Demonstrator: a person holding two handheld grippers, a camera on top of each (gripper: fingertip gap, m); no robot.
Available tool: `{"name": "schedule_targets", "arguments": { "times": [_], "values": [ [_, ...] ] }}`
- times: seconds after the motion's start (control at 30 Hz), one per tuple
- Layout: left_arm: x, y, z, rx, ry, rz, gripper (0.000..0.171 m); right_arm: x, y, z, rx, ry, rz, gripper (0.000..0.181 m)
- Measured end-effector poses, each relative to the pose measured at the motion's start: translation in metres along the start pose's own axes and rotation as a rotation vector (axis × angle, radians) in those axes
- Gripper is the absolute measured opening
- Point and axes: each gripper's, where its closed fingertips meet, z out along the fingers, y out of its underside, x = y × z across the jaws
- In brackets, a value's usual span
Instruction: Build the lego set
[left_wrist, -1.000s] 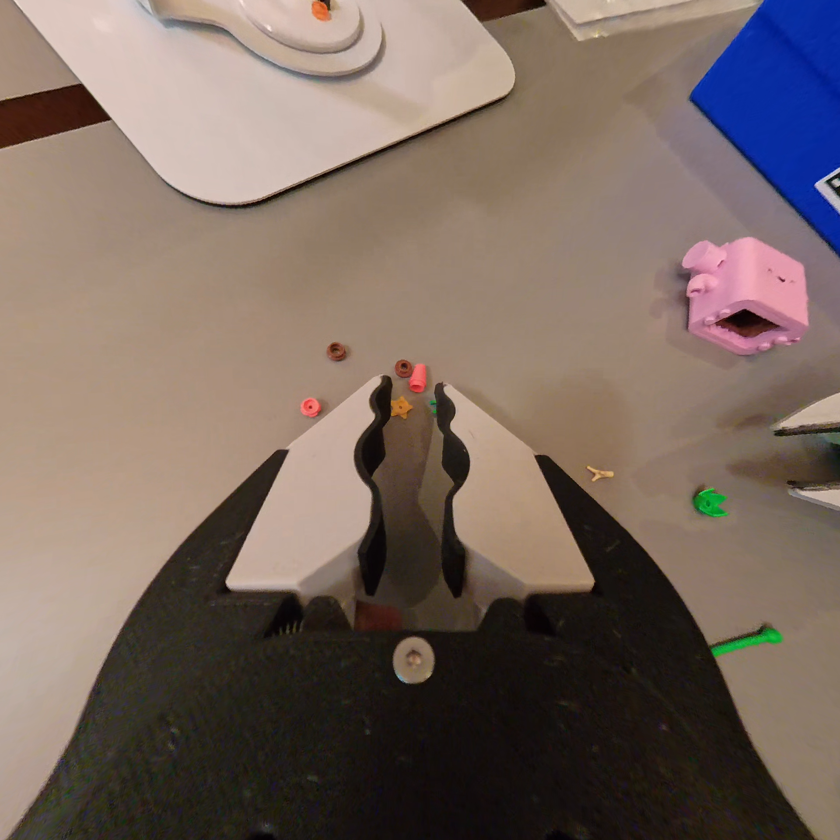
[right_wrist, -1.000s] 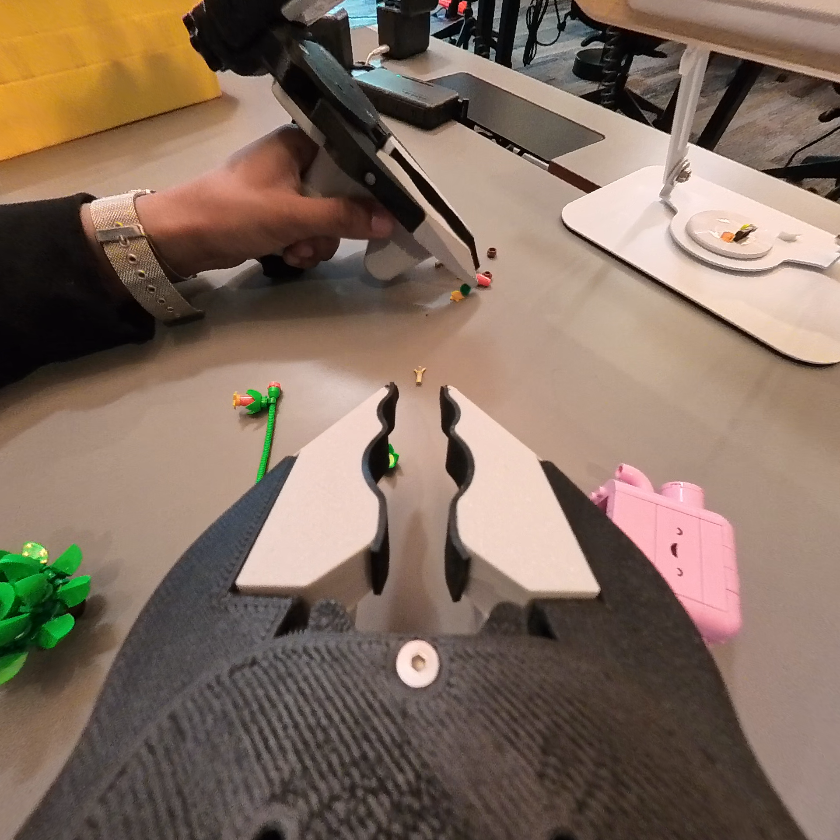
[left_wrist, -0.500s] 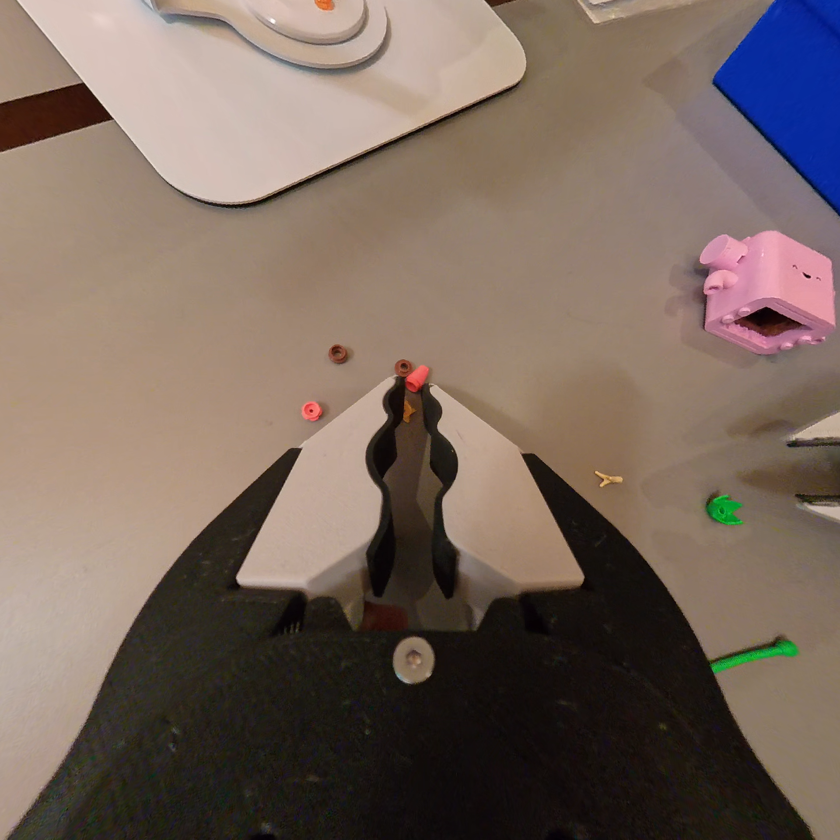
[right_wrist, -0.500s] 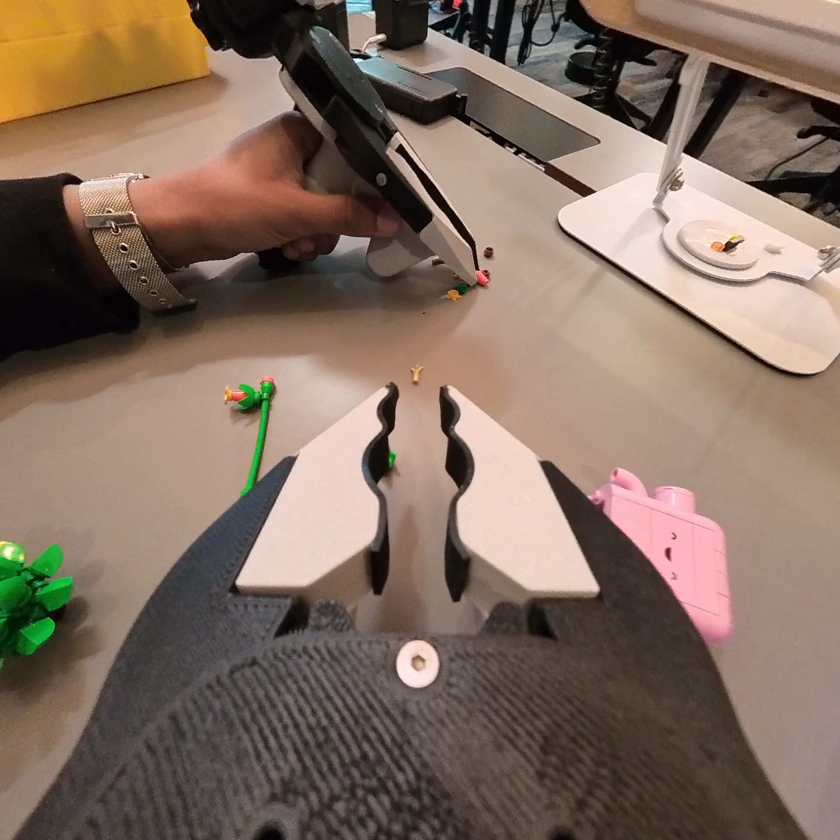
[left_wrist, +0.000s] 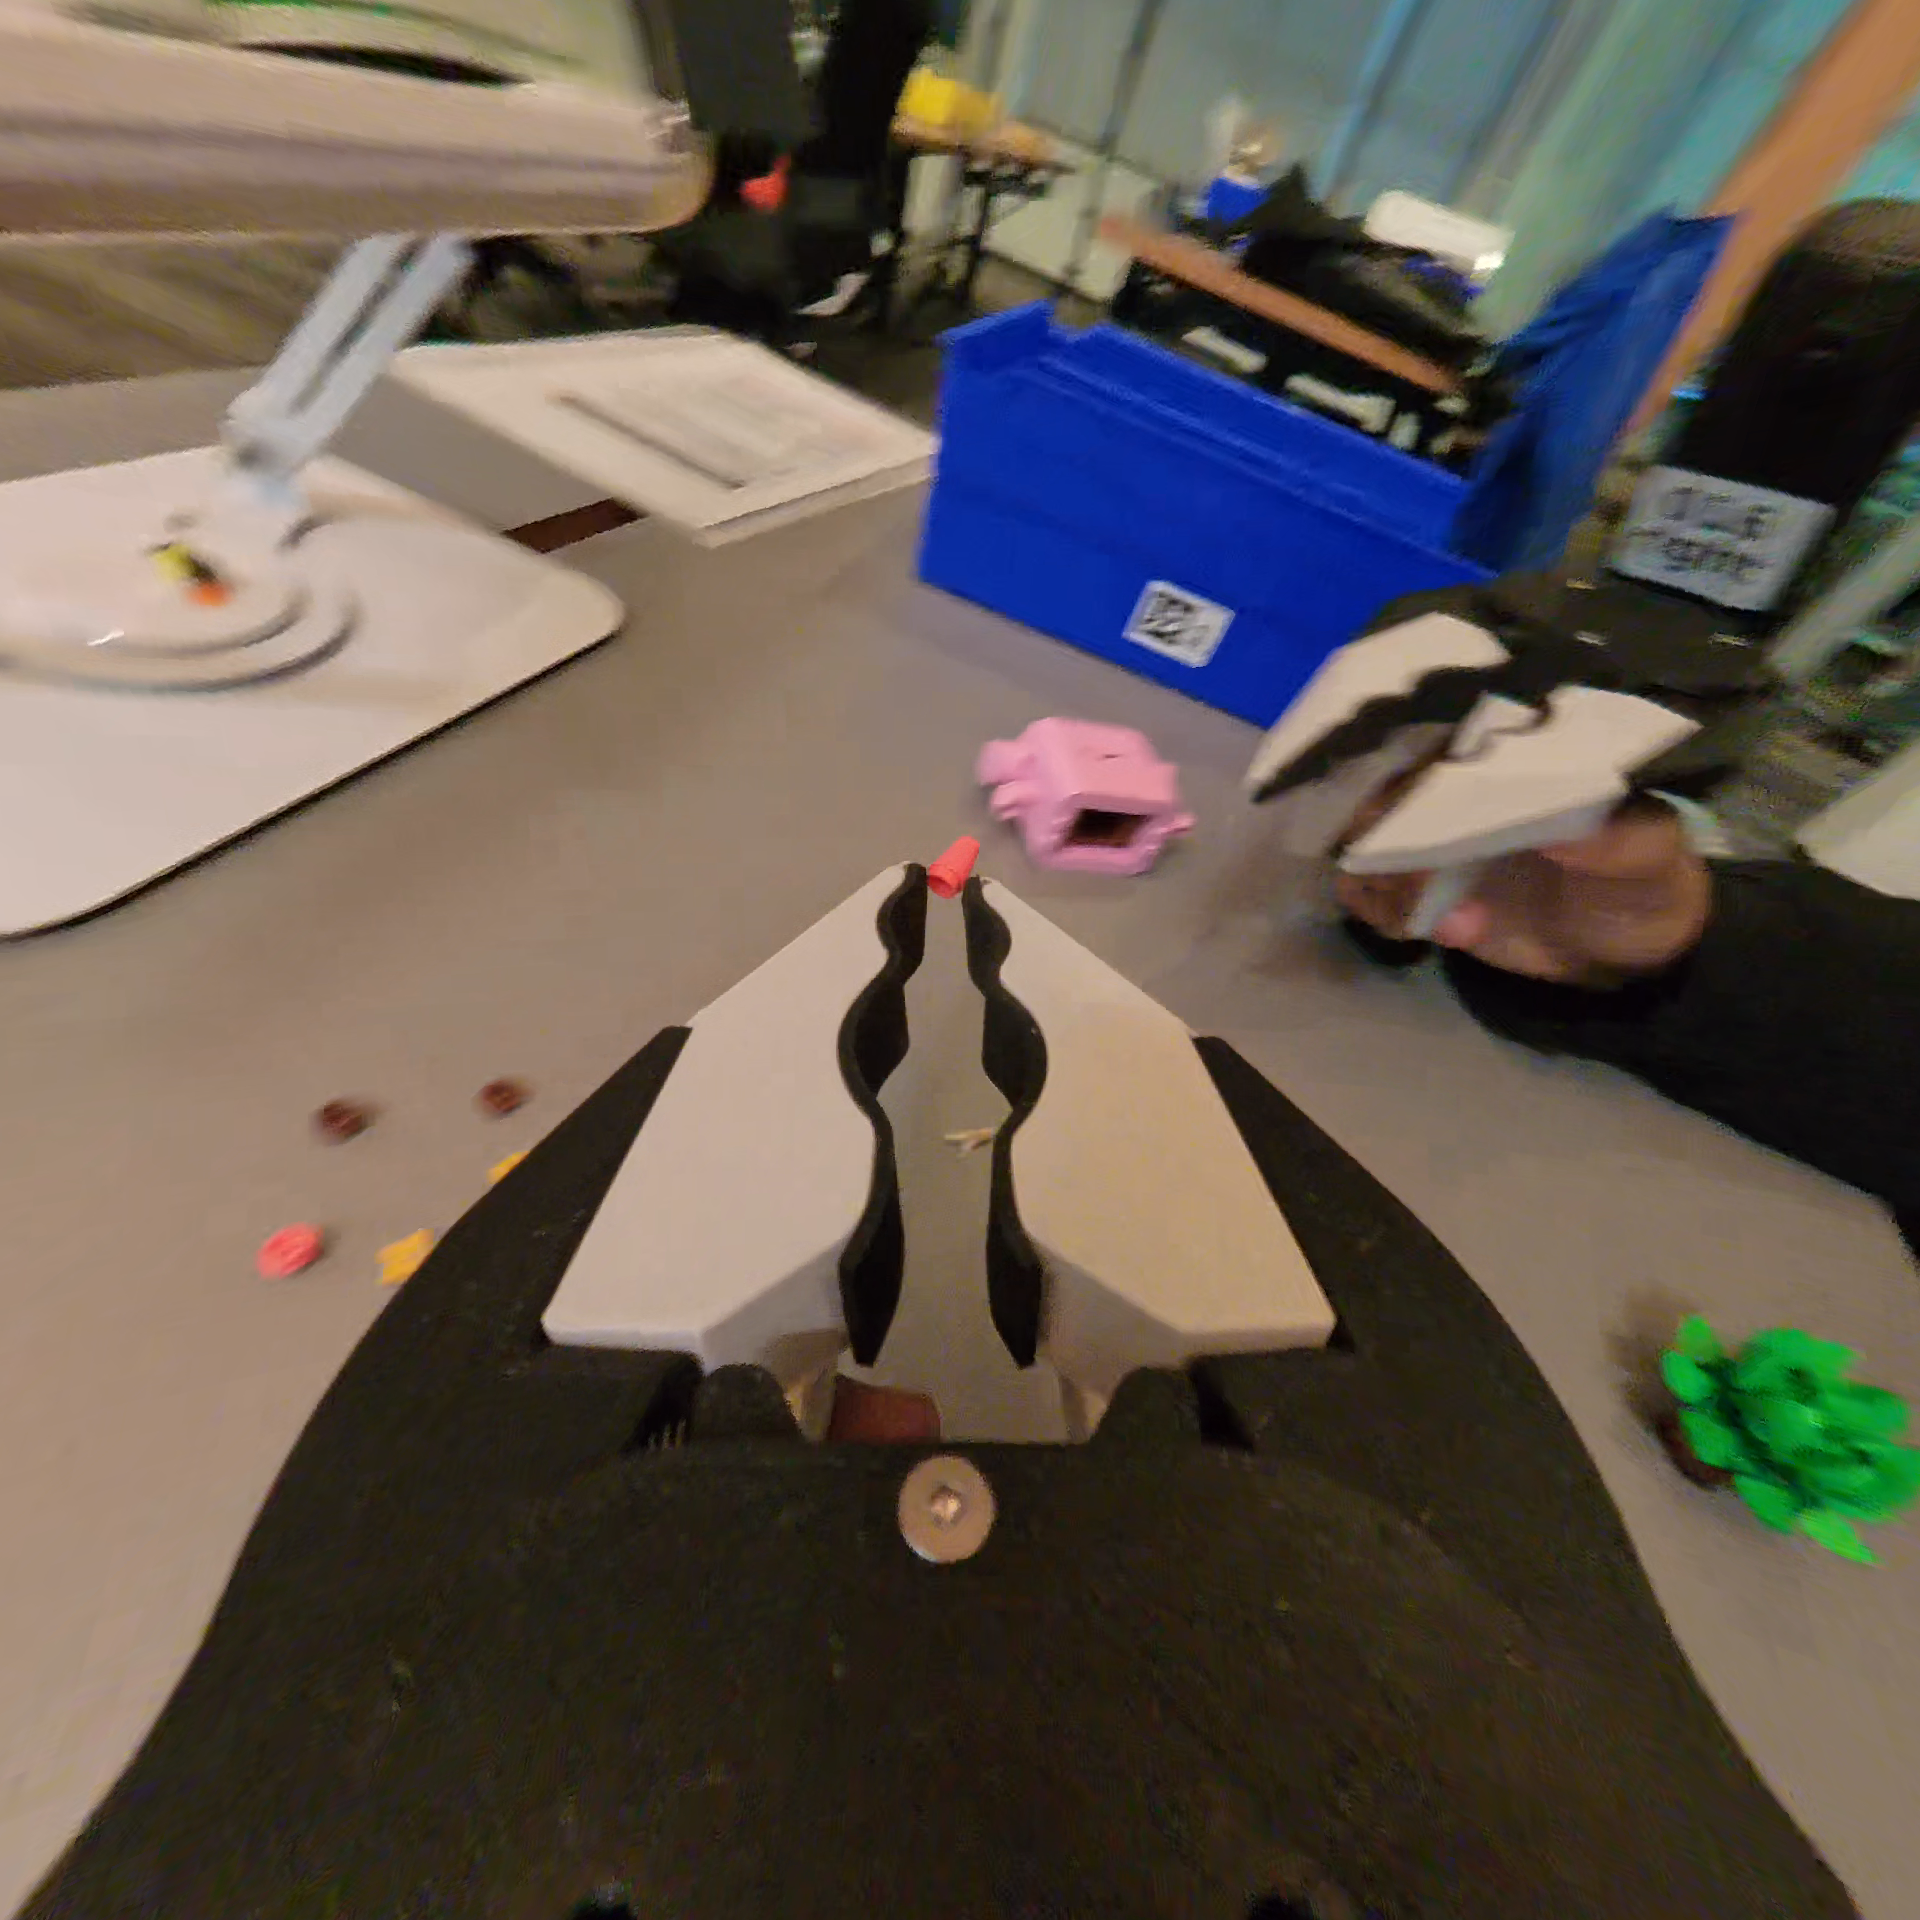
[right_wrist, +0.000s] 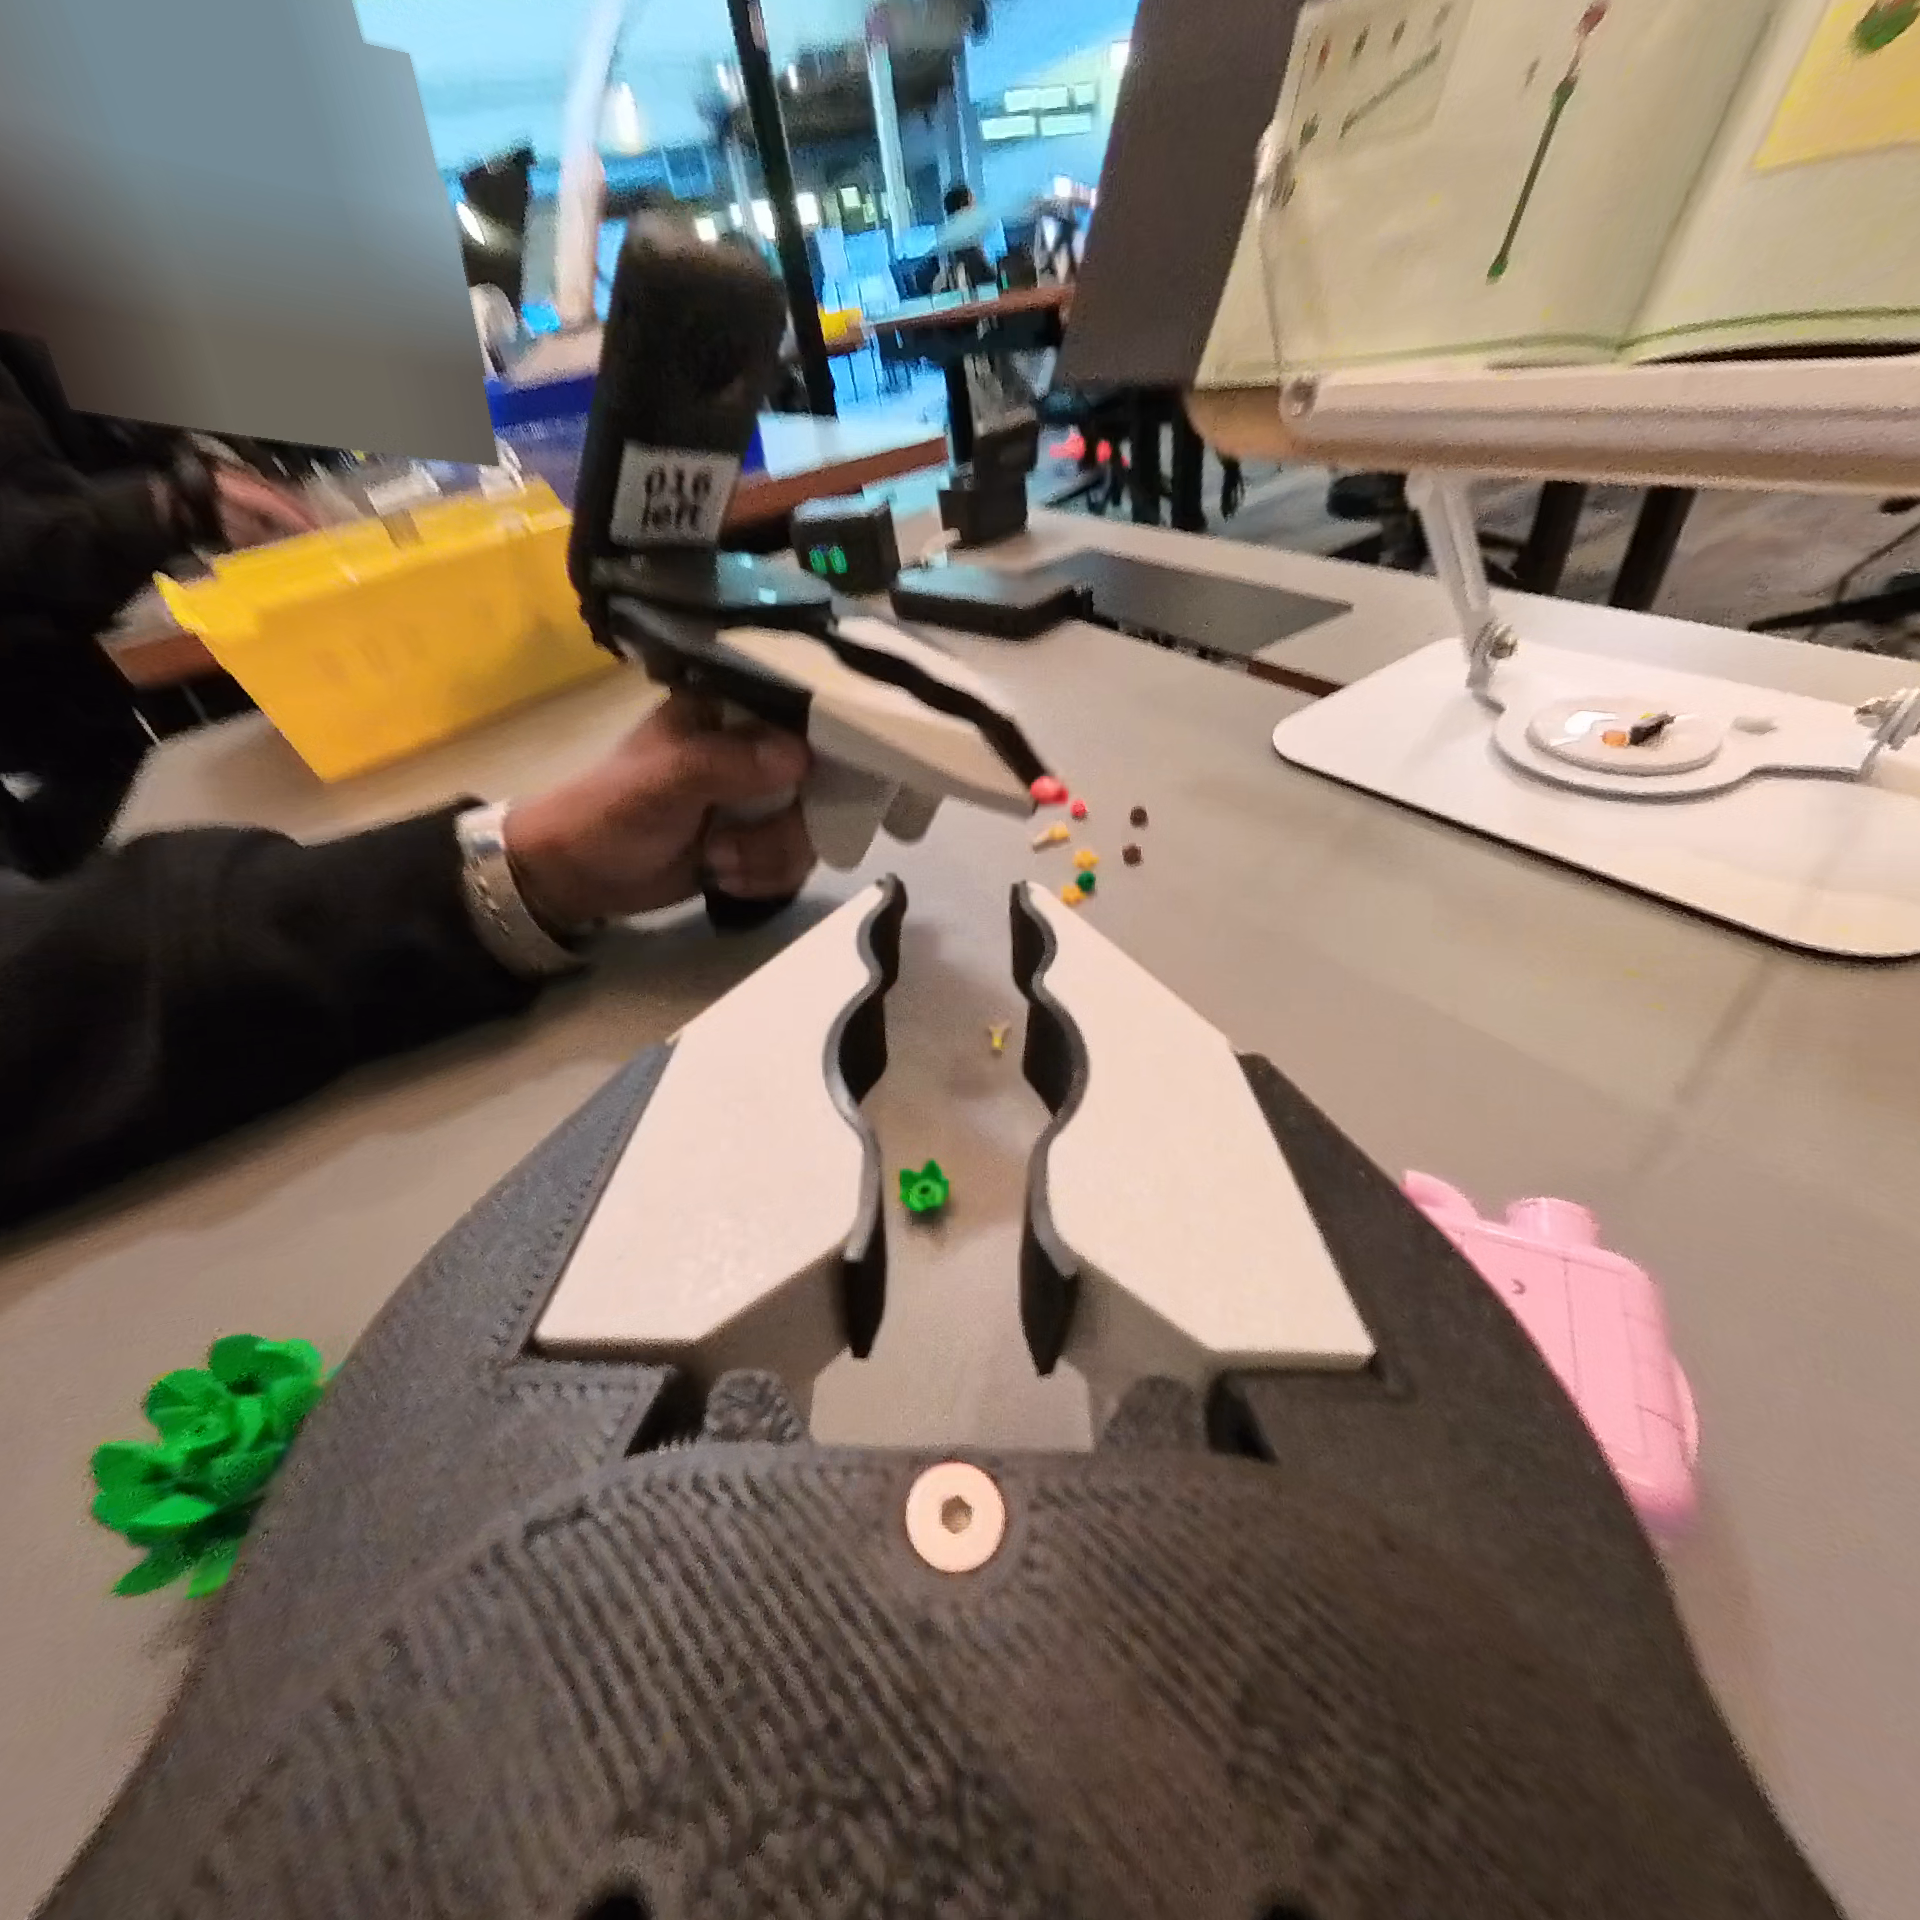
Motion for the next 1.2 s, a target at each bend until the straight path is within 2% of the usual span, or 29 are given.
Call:
{"name": "schedule_targets", "arguments": {
  "times": [0.1,0.27,0.5,0.9,1.2],
  "values": [
    [0.026,-0.004,0.009,0.000,0.055,0.094,0.005,0.004,-0.013,-0.009,0.084,-0.034,0.070,0.019],
    [0.058,-0.011,0.017,0.012,0.079,0.229,0.005,0.006,-0.017,-0.013,0.128,-0.113,0.217,0.018],
    [0.082,-0.026,0.017,0.075,0.046,0.353,0.005,0.002,-0.033,-0.022,0.269,-0.312,0.503,0.015],
    [0.089,-0.025,0.020,0.077,0.038,0.392,0.006,-0.004,-0.029,-0.019,0.240,-0.349,0.514,0.003],
    [0.093,-0.024,0.022,0.073,0.039,0.409,0.005,-0.007,-0.026,-0.017,0.216,-0.366,0.522,0.005]
  ]
}}
